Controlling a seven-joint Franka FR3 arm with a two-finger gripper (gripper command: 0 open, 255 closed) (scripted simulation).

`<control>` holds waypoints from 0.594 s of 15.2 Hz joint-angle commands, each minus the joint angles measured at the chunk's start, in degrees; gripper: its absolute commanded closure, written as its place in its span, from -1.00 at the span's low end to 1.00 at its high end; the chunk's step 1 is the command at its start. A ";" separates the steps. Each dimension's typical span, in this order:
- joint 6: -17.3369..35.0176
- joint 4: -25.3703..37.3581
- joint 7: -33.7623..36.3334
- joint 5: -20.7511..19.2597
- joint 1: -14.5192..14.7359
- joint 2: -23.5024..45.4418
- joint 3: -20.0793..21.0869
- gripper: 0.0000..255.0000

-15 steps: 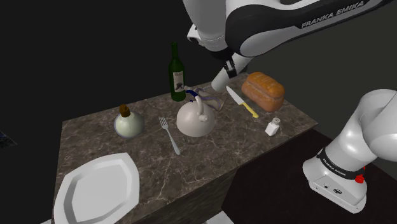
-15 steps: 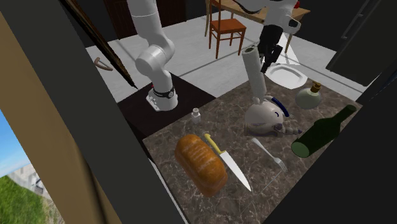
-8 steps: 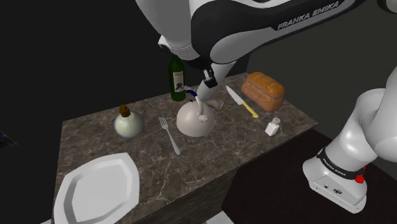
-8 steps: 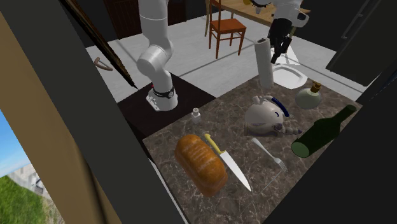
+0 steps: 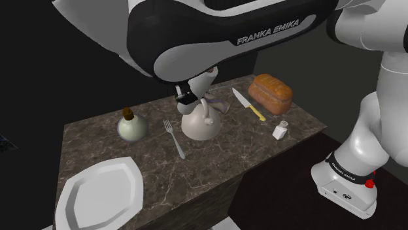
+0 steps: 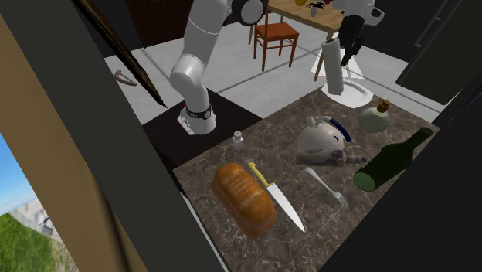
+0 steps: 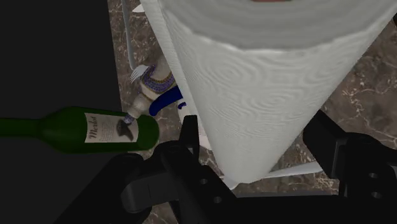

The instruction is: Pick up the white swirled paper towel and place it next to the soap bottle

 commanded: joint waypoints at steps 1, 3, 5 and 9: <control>-4.22 9.46 0.00 -1.97 3.97 5.99 -0.35 1.00; -9.48 23.23 -1.64 -4.89 9.66 14.18 -1.66 1.00; -7.79 20.53 -0.54 -4.19 8.93 13.51 -1.57 1.00; -4.77 16.02 1.44 -3.34 7.57 12.72 -1.10 1.00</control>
